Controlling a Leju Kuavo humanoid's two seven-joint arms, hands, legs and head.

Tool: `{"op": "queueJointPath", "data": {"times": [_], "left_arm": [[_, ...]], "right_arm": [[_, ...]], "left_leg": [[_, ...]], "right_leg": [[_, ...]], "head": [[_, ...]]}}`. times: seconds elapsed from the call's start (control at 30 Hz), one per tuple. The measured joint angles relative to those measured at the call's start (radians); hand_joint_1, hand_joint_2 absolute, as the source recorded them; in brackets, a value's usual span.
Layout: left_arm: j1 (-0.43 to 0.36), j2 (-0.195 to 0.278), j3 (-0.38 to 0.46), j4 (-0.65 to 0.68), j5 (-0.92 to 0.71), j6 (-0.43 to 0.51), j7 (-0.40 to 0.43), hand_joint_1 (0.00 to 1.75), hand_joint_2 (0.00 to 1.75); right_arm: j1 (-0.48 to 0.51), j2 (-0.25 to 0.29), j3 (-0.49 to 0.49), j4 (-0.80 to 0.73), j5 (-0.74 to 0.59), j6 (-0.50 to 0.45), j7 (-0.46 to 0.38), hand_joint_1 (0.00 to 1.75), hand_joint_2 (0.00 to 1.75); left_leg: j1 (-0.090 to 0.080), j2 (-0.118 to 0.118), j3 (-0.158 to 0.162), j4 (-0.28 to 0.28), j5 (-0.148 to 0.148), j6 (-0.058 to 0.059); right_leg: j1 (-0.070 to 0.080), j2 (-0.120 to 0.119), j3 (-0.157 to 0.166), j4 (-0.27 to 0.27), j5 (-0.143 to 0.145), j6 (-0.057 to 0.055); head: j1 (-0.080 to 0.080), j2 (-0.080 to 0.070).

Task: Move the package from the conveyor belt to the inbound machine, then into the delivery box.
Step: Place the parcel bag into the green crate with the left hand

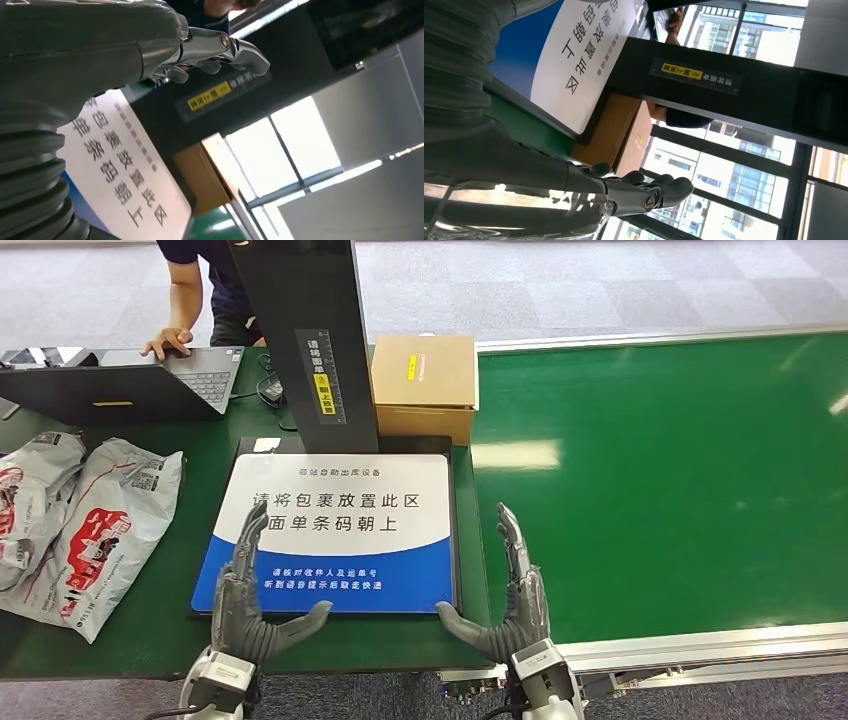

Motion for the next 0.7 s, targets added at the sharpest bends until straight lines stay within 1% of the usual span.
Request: {"op": "queueJointPath", "data": {"times": [0.13,0.27,0.4,0.53,0.7], "left_arm": [[0.017,-0.034,-0.014,0.0,0.018,-0.049,0.001,0.0,1.75],[0.023,-0.074,-0.006,0.004,0.018,-0.074,0.001,0.0,1.75],[0.02,-0.122,0.032,0.007,0.021,-0.088,0.002,0.0,1.75],[0.001,-0.161,0.073,0.02,0.026,-0.099,0.002,0.0,1.75],[-0.01,-0.194,0.108,0.039,0.008,-0.081,0.002,0.0,1.75]], "right_arm": [[-0.008,0.0,0.0,0.012,0.002,0.013,0.011,0.0,1.75],[-0.019,0.0,0.0,0.032,0.004,0.022,0.014,0.0,1.75],[-0.042,0.0,0.0,0.057,0.008,0.042,0.019,0.0,1.75],[-0.07,0.001,0.001,0.081,0.016,0.057,0.032,0.0,1.75],[-0.09,0.008,0.002,0.098,0.03,0.066,0.045,0.0,1.75]], "left_leg": [[0.0,0.0,0.0,0.0,0.0,0.0],[0.0,0.0,0.0,0.0,0.0,0.0],[0.0,0.0,0.0,0.0,0.0,0.0],[0.0,0.0,0.0,0.0,0.0,0.0],[0.0,0.0,0.0,0.0,0.001,0.0]], "right_leg": [[0.0,0.0,0.0,0.0,0.0,0.0],[0.0,0.0,0.0,0.0,0.0,0.0],[0.0,0.0,0.0,0.0,0.0,0.0],[0.0,0.0,0.0,0.0,0.0,0.0],[0.0,0.0,0.001,0.0,0.0,0.0]], "head": [[0.0,0.0],[0.0,0.0],[0.0,0.0],[0.0,0.0],[0.0,0.0]]}}
